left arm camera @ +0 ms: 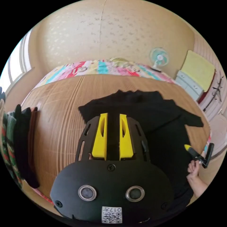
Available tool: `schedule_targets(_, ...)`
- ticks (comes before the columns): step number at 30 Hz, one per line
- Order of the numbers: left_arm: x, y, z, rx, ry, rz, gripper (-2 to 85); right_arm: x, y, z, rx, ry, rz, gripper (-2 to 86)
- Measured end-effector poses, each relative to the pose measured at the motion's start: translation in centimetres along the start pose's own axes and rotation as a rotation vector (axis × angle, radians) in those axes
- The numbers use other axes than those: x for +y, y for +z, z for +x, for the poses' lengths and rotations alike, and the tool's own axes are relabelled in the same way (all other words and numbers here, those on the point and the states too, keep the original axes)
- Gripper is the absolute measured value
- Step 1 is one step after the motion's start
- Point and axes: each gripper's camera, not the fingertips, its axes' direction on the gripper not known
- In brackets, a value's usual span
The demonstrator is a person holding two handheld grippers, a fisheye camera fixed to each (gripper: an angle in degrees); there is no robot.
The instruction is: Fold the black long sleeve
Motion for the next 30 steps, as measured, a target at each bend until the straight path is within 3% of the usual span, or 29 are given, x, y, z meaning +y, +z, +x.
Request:
schedule_targets(2, 1.1, 3.2, -3.8, -0.301, -0.018, -0.138, 3.9, -0.2, 0.0, -0.3, -0.003, 0.003, -0.001, 0.2)
schedule_targets(6, 0.7, 1.8, -12.0, -0.028, -0.362, -0.136, -0.4, -0.5, 0.0, -0.5, -0.024, 0.006, -0.01, 0.2)
schedule_targets(8, 0.4, -0.2, -11.5, 0.034, -0.267, -0.057, -0.7, -0.6, 0.1, -0.8, -0.023, 0.007, -0.011, 0.2)
schedule_targets(10, 0.8, -2.6, -9.0, 0.167, -0.02, -0.002, -0.6, -0.7, 0.1, -1.0, -0.022, 0.007, -0.01, 0.2)
schedule_targets(13, 3.0, -2.4, -8.0, 0.347, 0.121, -0.082, -0.2, -0.8, 0.3, -1.4, -0.019, 0.006, -0.01, 0.2)
schedule_targets(19, 5.0, 1.3, -11.8, 0.42, 0.035, -0.253, -0.9, -1.2, 0.6, -1.9, -0.022, 0.01, -0.014, 0.2)
schedule_targets(24, 4.7, 0.5, -13.8, 0.459, 0.021, -0.252, -1.0, -1.5, 0.8, -1.9, -0.043, 0.028, -0.023, 0.2)
schedule_targets(30, 4.6, -1.5, -13.4, 0.353, 0.083, -0.227, -1.0, -1.8, 1.2, -2.1, -0.058, 0.039, -0.026, 0.3)
